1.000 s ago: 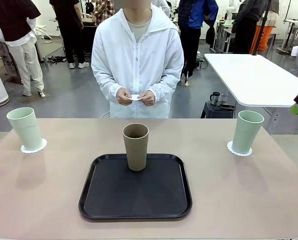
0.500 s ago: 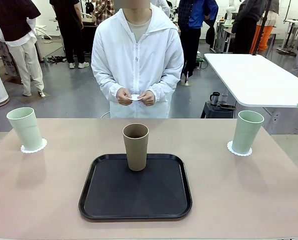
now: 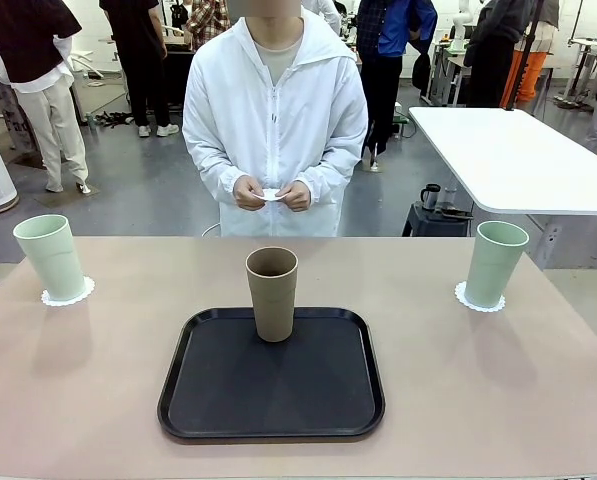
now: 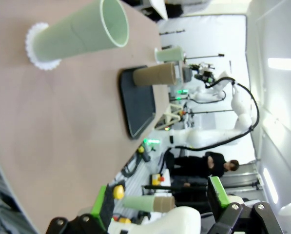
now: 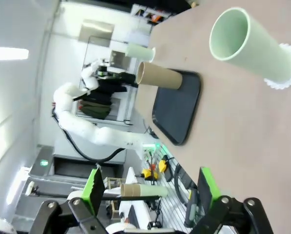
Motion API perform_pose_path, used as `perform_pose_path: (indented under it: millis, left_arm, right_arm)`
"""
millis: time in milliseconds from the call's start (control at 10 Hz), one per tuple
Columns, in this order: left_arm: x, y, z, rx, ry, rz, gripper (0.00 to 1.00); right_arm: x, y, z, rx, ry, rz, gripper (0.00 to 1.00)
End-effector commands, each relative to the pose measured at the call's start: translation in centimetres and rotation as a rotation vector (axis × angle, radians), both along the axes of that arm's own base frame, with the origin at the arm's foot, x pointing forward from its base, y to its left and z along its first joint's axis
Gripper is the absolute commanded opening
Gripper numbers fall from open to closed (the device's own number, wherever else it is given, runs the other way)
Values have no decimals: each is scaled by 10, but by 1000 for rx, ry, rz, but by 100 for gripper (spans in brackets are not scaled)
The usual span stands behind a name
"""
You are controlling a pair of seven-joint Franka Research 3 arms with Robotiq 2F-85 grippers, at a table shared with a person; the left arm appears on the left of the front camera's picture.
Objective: Place coasters on the table and set cups on them.
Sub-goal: Take one Reusable plastic cup from the Flat Tray and place it on a coaster set by the human.
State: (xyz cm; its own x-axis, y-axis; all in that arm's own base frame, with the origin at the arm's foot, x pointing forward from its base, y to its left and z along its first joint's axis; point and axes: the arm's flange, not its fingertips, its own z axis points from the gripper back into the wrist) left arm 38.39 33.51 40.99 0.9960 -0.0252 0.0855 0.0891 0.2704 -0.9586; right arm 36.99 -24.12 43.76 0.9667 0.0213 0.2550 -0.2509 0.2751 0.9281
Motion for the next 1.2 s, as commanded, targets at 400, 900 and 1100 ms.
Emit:
perform_pose_path:
  millis: [400, 900, 1100]
  left_arm:
    - [-1, 0, 2, 5, 4, 0, 100]
    - [-1, 0, 2, 5, 4, 0, 100]
    - [-1, 0, 2, 5, 4, 0, 100]
  right_arm:
    - [14, -36, -16, 49, 4, 42, 100]
    - [11, -33, -16, 39, 25, 33, 100]
    - [11, -33, -16, 39, 25, 33, 100]
